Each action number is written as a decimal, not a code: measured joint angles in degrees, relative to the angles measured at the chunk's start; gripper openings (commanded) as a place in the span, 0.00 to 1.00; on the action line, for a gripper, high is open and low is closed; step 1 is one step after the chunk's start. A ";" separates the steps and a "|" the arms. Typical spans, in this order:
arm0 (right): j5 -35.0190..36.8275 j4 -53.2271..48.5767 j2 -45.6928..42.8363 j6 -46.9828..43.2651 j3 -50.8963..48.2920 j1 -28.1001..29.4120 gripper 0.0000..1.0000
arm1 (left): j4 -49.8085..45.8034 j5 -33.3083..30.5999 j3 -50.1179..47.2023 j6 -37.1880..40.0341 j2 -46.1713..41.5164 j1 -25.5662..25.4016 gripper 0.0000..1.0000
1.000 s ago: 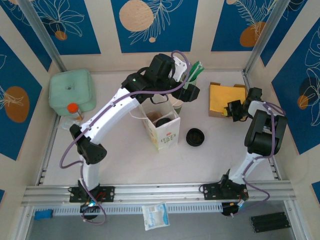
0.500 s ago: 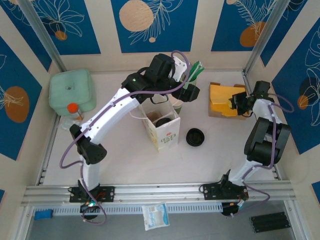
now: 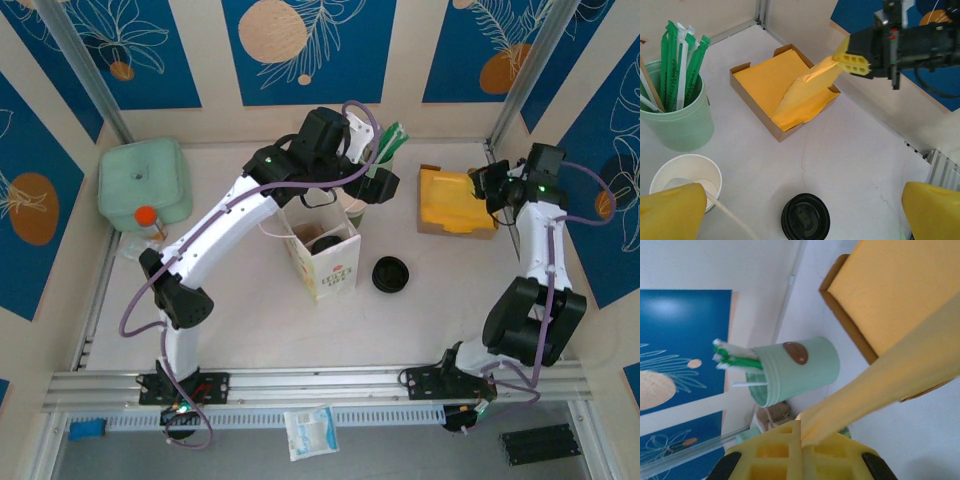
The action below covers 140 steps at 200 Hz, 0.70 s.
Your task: Pack the takeout coffee
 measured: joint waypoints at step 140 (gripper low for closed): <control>-7.08 -9.22 -12.90 0.11 19.08 11.85 0.00 | -3.30 -8.72 0.00 1.27 -9.66 4.28 0.99</control>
